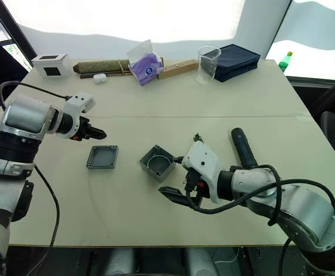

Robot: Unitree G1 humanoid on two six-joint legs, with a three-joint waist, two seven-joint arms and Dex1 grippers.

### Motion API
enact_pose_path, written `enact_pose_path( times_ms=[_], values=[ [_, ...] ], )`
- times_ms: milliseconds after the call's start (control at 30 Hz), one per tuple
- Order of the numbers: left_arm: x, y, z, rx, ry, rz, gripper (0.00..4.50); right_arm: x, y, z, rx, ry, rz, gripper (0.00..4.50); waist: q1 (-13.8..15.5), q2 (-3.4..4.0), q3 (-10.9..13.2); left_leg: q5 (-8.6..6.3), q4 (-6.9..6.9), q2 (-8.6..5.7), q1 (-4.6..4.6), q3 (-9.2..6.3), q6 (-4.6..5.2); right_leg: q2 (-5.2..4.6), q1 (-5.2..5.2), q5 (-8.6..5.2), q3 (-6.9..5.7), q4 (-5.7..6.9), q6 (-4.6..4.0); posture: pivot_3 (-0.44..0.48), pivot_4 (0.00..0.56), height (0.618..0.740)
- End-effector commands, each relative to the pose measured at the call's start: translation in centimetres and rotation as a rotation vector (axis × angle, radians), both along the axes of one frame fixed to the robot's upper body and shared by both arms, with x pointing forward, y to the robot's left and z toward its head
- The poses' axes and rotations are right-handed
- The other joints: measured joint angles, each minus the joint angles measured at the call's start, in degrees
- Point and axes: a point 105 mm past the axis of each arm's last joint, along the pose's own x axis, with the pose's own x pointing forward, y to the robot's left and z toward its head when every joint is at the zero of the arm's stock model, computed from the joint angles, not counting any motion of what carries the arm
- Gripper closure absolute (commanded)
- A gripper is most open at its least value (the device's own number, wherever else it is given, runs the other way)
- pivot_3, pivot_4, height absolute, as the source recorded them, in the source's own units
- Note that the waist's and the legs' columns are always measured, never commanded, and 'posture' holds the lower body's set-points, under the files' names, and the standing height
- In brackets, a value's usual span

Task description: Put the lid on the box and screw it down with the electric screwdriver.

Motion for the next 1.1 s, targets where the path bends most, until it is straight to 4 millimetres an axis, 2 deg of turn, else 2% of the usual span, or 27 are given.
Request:
enact_pose_path(
  times_ms=[33, 233, 333, 433, 700, 933, 1033, 1100],
  values=[
    [-0.8, 0.2, 0.5, -0.021, 0.008, 0.035, 2.04, -0.5, 0.7, 0.2, -0.001, -0.045, 0.018, 0.0, -0.03, 0.0, 0.0, 0.0, -0.01, 0.0, 0.0, 0.0, 0.0, 0.0, -0.01, 0.0, 0.0, 0.01, 0.0, 0.0, 0.15, 0.74],
    [-1.7, 1.5, -0.2, -0.029, 0.047, 0.072, 2.04, -0.1, 1.5, -0.1, 0.035, -0.047, 0.004, 0.0, -0.07, 0.0, 0.0, 0.02, -0.02, 0.0, 0.0, 0.0, -0.04, 0.0, -0.06, 0.0, 0.0, 0.07, 0.0, 0.0, 0.15, 0.74],
    [-2.5, 1.4, -1.3, -0.05, 0.088, 0.052, 2.04, 0.2, 1.7, -0.5, 0.045, -0.049, -0.012, 0.0, 0.0, 0.0, 0.0, 0.03, -0.01, 0.0, 0.0, 0.01, -0.06, 0.0, -0.05, 0.0, 0.0, 0.08, 0.0, 0.0, 0.15, 0.74],
    [-2.7, 2.1, -2.0, -0.024, 0.105, 0.081, 2.04, 0.3, 2.0, -0.5, 0.071, -0.051, -0.028, 0.0, 0.11, 0.0, 0.0, 0.04, -0.01, 0.0, 0.0, 0.01, -0.07, 0.0, -0.05, 0.0, 0.0, 0.07, 0.0, 0.0, 0.15, 0.74],
    [-2.7, 1.3, -3.9, -0.033, 0.141, 0.092, 2.04, 0.1, 2.3, -1.1, 0.093, -0.044, -0.061, 0.0, 0.16, 0.01, -0.01, 0.06, -0.02, -0.01, -0.02, 0.01, -0.1, 0.0, -0.05, 0.0, 0.0, 0.08, -0.01, 0.0, 0.15, 0.74],
    [-3.6, 1.9, -6.2, -0.012, 0.228, 0.117, 2.04, 0.3, 2.0, -1.3, 0.087, -0.048, -0.081, 0.0, 0.09, 0.31, -0.2, 0.08, -0.01, -0.01, 0.02, 0.01, -0.15, 0.0, -0.03, 0.0, 0.0, 0.11, -0.01, 0.0, 0.15, 0.74],
    [-3.9, 2.5, -7.5, -0.001, 0.247, 0.157, 2.78, 0.5, 2.0, -1.3, 0.088, -0.051, -0.087, 0.0, 0.0, 0.65, -0.43, 0.08, -0.02, -0.01, 0.03, 0.01, -0.15, 0.0, -0.01, 0.0, 0.0, 0.1, -0.01, 0.0, 0.15, 0.74],
    [-3.8, 2.3, -7.7, -0.008, 0.243, 0.166, 3.53, 0.5, 2.0, -1.3, 0.09, -0.051, -0.089, 0.0, 0.03, 0.89, -0.65, 0.08, -0.02, -0.02, 0.07, 0.01, -0.14, 0.0, 0.02, 0.0, 0.01, 0.1, -0.01, 0.0, 0.15, 0.74]
  ],
)
